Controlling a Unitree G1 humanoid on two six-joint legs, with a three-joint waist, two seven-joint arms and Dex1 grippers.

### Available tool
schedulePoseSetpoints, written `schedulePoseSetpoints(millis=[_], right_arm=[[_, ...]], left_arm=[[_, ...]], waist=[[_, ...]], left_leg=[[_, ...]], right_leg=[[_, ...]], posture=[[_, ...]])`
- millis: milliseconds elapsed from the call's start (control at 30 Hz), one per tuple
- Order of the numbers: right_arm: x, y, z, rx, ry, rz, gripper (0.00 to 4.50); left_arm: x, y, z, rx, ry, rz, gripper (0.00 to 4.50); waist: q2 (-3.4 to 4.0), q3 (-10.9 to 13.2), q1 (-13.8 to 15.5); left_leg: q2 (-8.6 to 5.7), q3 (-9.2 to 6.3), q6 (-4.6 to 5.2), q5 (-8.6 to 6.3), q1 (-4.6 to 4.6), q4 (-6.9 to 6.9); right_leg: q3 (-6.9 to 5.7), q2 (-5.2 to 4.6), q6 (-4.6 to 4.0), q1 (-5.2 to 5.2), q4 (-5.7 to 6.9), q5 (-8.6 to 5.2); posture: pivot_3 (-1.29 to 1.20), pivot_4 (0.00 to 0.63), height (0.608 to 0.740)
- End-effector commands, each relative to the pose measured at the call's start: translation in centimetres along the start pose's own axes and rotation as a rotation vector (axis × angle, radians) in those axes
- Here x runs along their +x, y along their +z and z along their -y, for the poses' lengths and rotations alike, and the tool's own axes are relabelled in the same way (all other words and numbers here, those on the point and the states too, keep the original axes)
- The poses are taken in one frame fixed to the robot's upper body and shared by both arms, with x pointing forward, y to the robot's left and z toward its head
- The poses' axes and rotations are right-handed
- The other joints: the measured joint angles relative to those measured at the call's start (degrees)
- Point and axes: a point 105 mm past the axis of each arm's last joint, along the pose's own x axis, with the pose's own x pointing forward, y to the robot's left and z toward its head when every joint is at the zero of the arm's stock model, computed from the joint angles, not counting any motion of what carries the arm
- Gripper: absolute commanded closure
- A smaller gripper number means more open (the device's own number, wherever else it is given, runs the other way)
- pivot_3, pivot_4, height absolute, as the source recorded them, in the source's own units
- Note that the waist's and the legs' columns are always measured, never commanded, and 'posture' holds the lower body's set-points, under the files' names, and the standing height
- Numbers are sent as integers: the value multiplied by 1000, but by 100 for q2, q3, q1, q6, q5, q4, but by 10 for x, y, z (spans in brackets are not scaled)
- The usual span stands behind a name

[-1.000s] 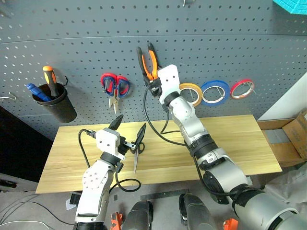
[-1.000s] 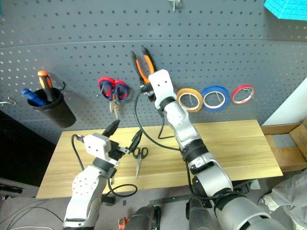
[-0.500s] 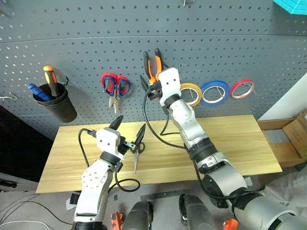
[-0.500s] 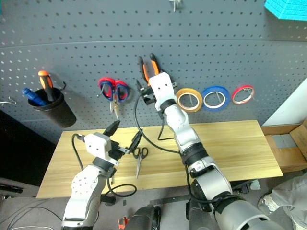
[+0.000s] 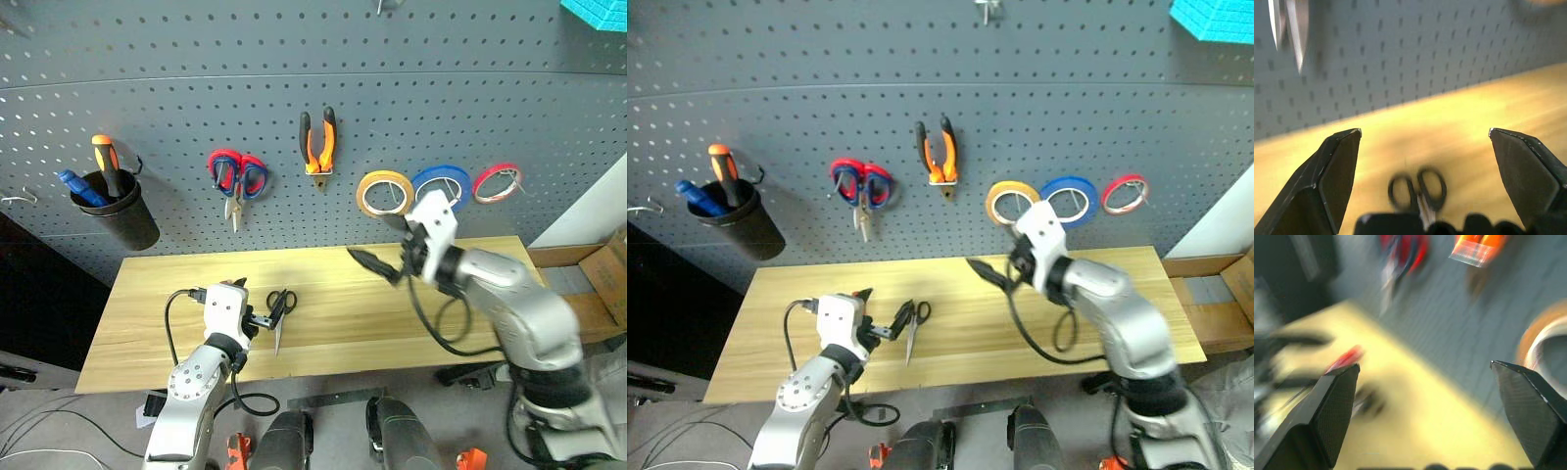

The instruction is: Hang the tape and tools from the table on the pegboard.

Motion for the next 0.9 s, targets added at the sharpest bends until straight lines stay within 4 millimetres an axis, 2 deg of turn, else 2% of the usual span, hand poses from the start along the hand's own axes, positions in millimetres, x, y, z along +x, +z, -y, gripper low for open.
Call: schedulePoseSetpoints(millis=[33, 167, 300, 400, 500, 867, 900], right_arm=[[-5, -36, -39, -39, 210, -149, 60], [11, -71, -37, -45, 156, -235, 60], [14, -80, -38, -40, 144, -253, 60], [13, -81, -40, -37, 147, -255, 60], [11, -80, -43, -40, 165, -256, 60], [15, -75, -41, -52, 158, -248, 60], [15, -75, -41, -51, 156, -248, 21]], left_arm=[[3, -25, 1, 52, 46, -165, 0], [13, -42, 9, 51, 94, -265, 0], [20, -57, 9, 59, 164, -354, 0], [27, -67, 17, 73, 167, -395, 0], [27, -78, 16, 51, 221, -449, 0], [37, -100, 34, 28, 245, -562, 0], [36, -102, 34, 26, 249, -581, 175]], waist=[[-1, 0, 13], [-11, 7, -7], [-21, 12, 35], [-23, 14, 44], [-25, 15, 44], [-22, 12, 53], [-22, 12, 52]], left_leg=[[0, -1, 0, 0, 0, 1], [2, 6, 1, 0, 10, 4], [1, 5, 0, 0, 8, 8], [1, -1, -2, -1, 4, 7], [1, -1, -3, -3, 0, 6], [0, -3, -3, -3, 7, 7], [0, -3, -3, -3, 7, 7]], right_leg=[[-2, 0, 1, 3, -1, -2], [1, 0, 7, 11, -1, -4], [1, -1, 9, 10, -1, -3], [-2, -1, 9, 8, -2, -2], [-2, -3, 9, 5, -4, -2], [-4, -5, 11, 15, -8, -2], [-4, -5, 11, 16, -8, -2]], posture=[[-89, 233, 740], [-83, 236, 740], [-87, 238, 740], [-92, 238, 740], [-95, 240, 740], [-115, 238, 740], [-118, 237, 740]])
